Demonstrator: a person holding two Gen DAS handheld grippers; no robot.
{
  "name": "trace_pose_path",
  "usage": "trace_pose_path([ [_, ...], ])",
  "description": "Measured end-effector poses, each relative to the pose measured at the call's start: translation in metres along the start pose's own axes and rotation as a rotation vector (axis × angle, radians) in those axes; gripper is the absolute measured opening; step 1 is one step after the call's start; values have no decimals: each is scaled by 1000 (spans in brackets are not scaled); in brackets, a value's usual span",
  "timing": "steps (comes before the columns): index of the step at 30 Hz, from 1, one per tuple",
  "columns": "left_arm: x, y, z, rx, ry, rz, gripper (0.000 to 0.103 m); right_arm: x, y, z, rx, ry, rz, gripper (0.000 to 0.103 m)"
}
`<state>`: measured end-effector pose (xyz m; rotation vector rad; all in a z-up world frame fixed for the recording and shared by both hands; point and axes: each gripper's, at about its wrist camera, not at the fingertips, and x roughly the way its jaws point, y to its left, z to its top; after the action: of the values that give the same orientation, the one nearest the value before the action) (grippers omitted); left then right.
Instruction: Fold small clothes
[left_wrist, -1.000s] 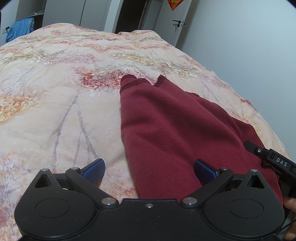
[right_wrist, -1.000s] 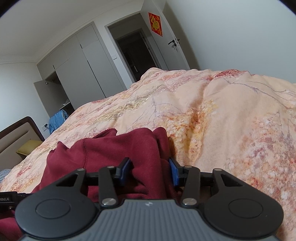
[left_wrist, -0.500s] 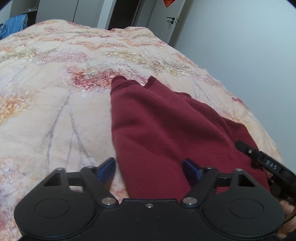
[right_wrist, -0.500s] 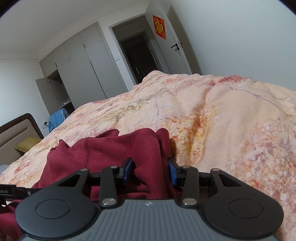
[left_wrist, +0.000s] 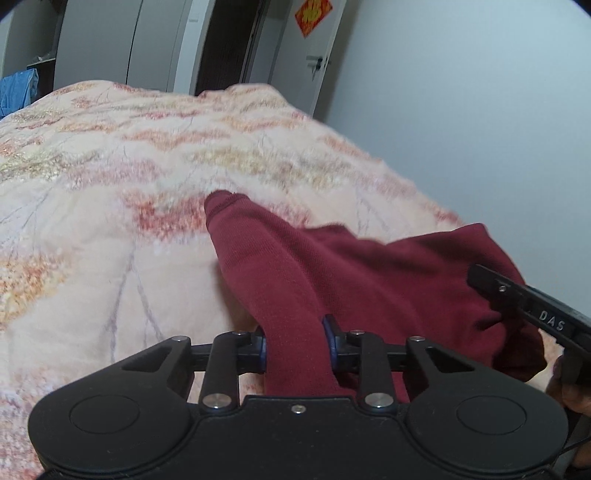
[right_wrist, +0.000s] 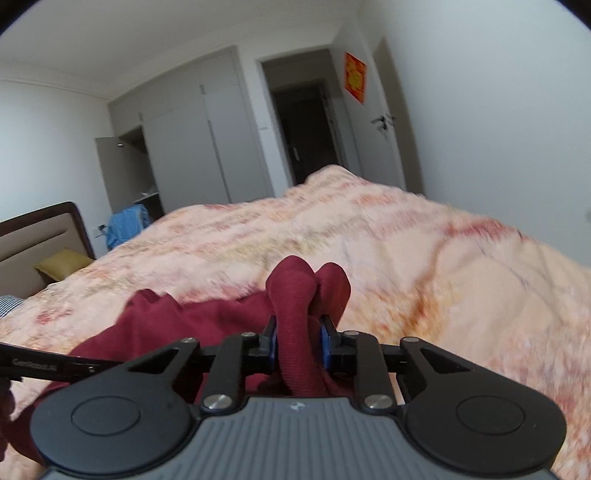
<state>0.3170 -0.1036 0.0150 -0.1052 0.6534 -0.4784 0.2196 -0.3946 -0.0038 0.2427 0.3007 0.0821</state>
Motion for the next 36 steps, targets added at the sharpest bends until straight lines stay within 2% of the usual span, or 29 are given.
trace_pose_path([
  [7, -52, 31, 19, 30, -119, 115, 28, 12, 59, 22, -71, -46, 132, 24],
  [12, -84, 78, 33, 40, -165, 270, 29, 57, 110, 28, -52, -47, 254, 24],
  [18, -99, 138, 28, -60, -175, 411, 29, 117, 178, 16, -50, 30, 362, 24],
  [23, -84, 167, 5, -143, -125, 429, 30, 144, 200, -2, -80, 108, 335, 24],
  [27, -77, 175, -11, -163, -109, 440, 37, 151, 194, -16, -92, 145, 264, 26],
  [32, -72, 179, -13, -159, -95, 433, 40, 154, 190, -31, -77, 190, 212, 34],
  [36, -73, 181, -13, -165, -91, 426, 42, 155, 189, -32, -68, 197, 198, 36],
])
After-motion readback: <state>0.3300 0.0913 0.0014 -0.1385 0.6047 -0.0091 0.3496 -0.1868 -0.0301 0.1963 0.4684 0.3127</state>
